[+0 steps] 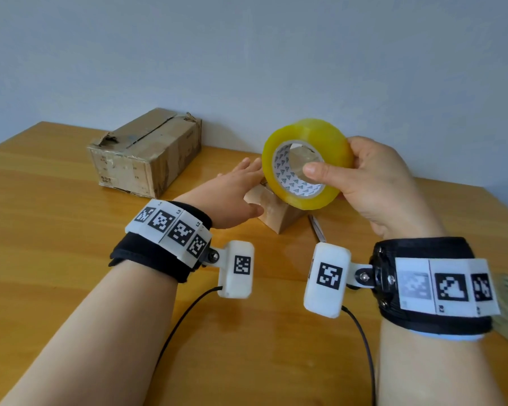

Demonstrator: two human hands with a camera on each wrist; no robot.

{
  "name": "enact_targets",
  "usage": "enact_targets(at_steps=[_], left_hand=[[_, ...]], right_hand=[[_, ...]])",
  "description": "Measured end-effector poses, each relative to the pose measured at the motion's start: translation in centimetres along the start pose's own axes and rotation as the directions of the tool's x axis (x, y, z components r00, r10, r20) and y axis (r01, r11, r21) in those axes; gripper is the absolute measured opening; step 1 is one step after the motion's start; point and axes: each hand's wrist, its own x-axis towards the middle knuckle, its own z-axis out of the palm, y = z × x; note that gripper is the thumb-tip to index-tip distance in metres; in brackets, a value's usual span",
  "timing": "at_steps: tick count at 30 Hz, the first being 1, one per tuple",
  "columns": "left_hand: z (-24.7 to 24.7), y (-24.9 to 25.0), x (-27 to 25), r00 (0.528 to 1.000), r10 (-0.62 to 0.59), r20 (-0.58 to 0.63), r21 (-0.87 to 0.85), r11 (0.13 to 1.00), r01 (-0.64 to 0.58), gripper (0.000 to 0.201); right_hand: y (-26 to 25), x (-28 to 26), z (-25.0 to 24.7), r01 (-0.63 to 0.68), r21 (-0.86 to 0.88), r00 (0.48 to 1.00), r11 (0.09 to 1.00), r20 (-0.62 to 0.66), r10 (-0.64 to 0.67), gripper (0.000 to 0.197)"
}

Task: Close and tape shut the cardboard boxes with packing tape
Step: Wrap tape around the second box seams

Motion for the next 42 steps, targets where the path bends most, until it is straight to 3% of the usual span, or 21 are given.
enact_targets(at_steps=[7, 13, 19, 22, 27, 30, 34, 38, 40, 42], left_hand=[[0.2, -0.2, 0.4, 1.0, -0.007, 0.001, 0.019, 1.0, 0.007, 0.081], [0.0, 0.3, 0.3, 1.0, -0.009, 0.016, 0.087, 0.996, 0.008, 0.08], [-1.8, 1.4, -1.0, 0.993, -0.12, -0.009, 0.274, 0.955, 0.117, 0.057], [-2.4, 1.8, -1.4, 0.989, -0.143, -0.047, 0.355, 0.923, 0.151, 0.051], [-2.3, 1.8, -1.1, 0.993, -0.072, -0.093, 0.137, 0.987, 0.085, 0.046], [-1.7, 1.5, -0.7, 0.993, -0.022, -0.112, 0.083, 0.996, 0.031, 0.061], [-0.8, 0.6, -0.3, 1.0, 0.0, 0.021, 0.073, 0.997, -0.002, 0.075], [-2.1, 0.9, -1.0, 0.995, -0.078, 0.059, 0.146, 0.987, 0.068, 0.051], [-2.8, 0.9, -1.3, 0.995, -0.091, 0.045, 0.167, 0.983, 0.082, 0.028], [-3.0, 0.9, -1.4, 0.995, -0.091, 0.03, 0.189, 0.978, 0.084, 0.021]], right_hand=[[-0.2, -0.2, -0.4, 0.026, -0.011, 0.999, 1.0, -0.026, -0.026, 0.028], [-0.2, -0.2, -0.6, 0.013, -0.008, 1.0, 1.0, -0.017, -0.013, 0.033], [0.2, 0.1, -0.4, 0.007, -0.019, 0.995, 1.0, -0.104, -0.009, 0.046], [0.3, 0.1, -0.3, -0.011, -0.124, 0.99, 0.992, -0.142, -0.007, 0.053], [1.0, 0.3, -0.4, -0.088, -0.18, 0.991, 0.98, -0.115, 0.068, 0.059], [1.1, 0.3, -0.7, -0.137, -0.192, 0.989, 0.972, -0.089, 0.121, 0.063], [1.1, 0.3, -1.0, -0.164, -0.142, 0.983, 0.976, -0.105, 0.15, 0.064], [0.9, 0.4, -0.5, -0.136, -0.047, 0.982, 0.99, -0.141, 0.128, 0.068], [1.0, 0.5, -0.3, -0.129, -0.053, 0.984, 0.99, -0.132, 0.121, 0.062], [1.1, 0.5, -0.2, -0.153, -0.11, 0.985, 0.982, -0.098, 0.143, 0.055]])
